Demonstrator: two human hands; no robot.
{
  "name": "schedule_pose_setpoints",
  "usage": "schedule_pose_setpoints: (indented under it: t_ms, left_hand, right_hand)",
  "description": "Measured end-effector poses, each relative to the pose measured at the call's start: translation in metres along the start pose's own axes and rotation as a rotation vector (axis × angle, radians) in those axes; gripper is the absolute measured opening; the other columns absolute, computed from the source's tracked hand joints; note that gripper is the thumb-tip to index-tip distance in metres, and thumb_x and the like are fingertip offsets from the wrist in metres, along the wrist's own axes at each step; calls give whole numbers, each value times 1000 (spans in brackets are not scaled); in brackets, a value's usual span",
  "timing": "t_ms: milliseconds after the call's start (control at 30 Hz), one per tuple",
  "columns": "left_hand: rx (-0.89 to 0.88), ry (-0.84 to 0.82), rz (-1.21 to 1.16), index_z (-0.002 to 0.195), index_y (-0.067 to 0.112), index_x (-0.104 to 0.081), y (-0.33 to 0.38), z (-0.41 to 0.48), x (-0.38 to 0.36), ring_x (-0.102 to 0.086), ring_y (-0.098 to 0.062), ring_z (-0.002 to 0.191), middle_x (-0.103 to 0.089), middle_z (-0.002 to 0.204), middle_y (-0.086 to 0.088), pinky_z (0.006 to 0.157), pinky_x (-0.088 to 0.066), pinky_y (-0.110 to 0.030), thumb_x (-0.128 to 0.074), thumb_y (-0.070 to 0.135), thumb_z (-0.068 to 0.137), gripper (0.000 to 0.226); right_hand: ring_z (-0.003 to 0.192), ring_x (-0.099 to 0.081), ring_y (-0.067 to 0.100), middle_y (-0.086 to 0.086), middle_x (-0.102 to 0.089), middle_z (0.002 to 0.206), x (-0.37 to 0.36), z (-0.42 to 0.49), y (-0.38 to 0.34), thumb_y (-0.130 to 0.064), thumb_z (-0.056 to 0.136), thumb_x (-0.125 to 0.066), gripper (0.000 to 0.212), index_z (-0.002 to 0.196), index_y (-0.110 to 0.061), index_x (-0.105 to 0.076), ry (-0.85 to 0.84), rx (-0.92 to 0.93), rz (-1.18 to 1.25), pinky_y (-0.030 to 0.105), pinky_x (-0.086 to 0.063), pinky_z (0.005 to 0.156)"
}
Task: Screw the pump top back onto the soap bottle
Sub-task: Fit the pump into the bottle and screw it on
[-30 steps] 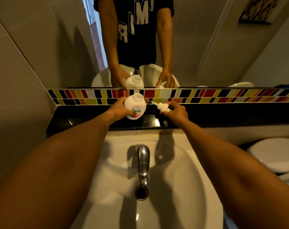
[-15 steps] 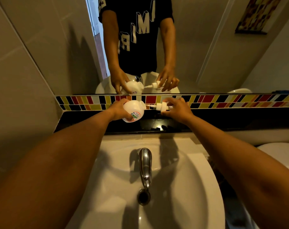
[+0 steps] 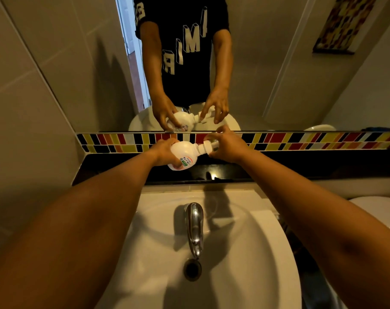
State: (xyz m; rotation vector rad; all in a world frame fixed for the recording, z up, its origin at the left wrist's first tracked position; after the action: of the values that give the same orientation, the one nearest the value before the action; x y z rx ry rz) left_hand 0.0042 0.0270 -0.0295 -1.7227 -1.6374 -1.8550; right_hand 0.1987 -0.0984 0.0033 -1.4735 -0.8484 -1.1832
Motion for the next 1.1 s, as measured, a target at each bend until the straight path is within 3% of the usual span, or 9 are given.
schedule_pose_setpoints:
  t_ms: [267, 467, 633, 700, 800, 933, 1000, 1100]
  left_hand:
    - [24, -26, -16, 137, 21, -47, -3, 0, -5, -54, -33, 121, -55, 133, -11, 99, -51, -49, -87, 17, 64, 83]
    - [21, -49, -63, 137, 20, -46, 3, 1, -6, -55, -33, 118, -56, 131, -10, 82, -58, -39, -87, 14, 65, 83]
    - [20, -64, -107, 135, 21, -48, 5, 1, -6, -57, -32, 115, -58, 128, -10, 79, -60, -39, -87, 12, 64, 81]
    - [34, -74, -150, 134, 21, -49, 4, 1, -7, -58, -32, 114, -59, 126, -10, 81, -61, -43, -87, 11, 64, 80]
    - [39, -82, -183, 133, 22, -49, 3, 1, -8, -59, -32, 113, -60, 124, -10, 82, -61, -45, -87, 11, 65, 78]
    - [40, -87, -242, 130, 22, -51, 5, 0, -9, -60, -30, 112, -61, 122, -8, 82, -60, -43, -86, 12, 66, 74]
    - [27, -94, -269, 130, 21, -51, 7, 0, -12, -61, -29, 111, -62, 122, -8, 83, -59, -41, -86, 13, 67, 73]
    - [24, -94, -320, 132, 20, -50, 10, -1, -16, -61, -28, 111, -63, 122, -7, 85, -59, -42, -86, 13, 68, 73]
  right_hand:
    - [124, -51, 37, 13, -38, 144, -6, -1, -7, -28, 80, -79, 61, 136, -28, -56, -25, 11, 57, 44, -47, 103]
    - [121, -50, 34, 12, -40, 137, -12, 0, -13, -25, 81, -79, 61, 138, -26, -55, -39, 22, 108, 40, -45, 103]
    - [134, -41, 38, 15, -33, 148, -13, 4, -14, -15, 81, -79, 86, 153, -26, -33, -49, -44, 314, 44, -39, 110]
    - [137, -40, 39, 19, -32, 153, -10, 6, -12, -8, 80, -79, 98, 156, -29, -21, -12, -99, 546, 44, -48, 102]
    - [122, -55, 39, 23, -40, 149, -9, 7, -5, -1, 81, -76, 104, 157, -32, -14, -9, -193, 862, 30, -61, 71]
    - [112, -61, 35, 20, -48, 140, -14, 5, 5, -4, 83, -74, 80, 150, -16, -33, -45, -316, 1176, 36, -59, 78]
    - [109, -60, 32, 20, -57, 130, -18, 4, 4, -8, 85, -73, 57, 136, -6, -49, -55, -330, 1231, 34, -54, 79]
    - [106, -59, 28, 14, -64, 116, -23, 2, -1, -10, 86, -72, 46, 129, -3, -56, -52, -368, 1298, 35, -48, 84]
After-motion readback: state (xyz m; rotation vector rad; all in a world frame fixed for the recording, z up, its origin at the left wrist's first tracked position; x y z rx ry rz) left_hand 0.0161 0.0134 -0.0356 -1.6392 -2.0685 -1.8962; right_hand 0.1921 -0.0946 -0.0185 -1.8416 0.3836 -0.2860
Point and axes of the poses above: each hand's wrist, its own z-axis towards the middle knuckle, its own x-axis out of the back of the hand, y = z × x, the point moved 1 cm from there along z, towards the middle knuckle
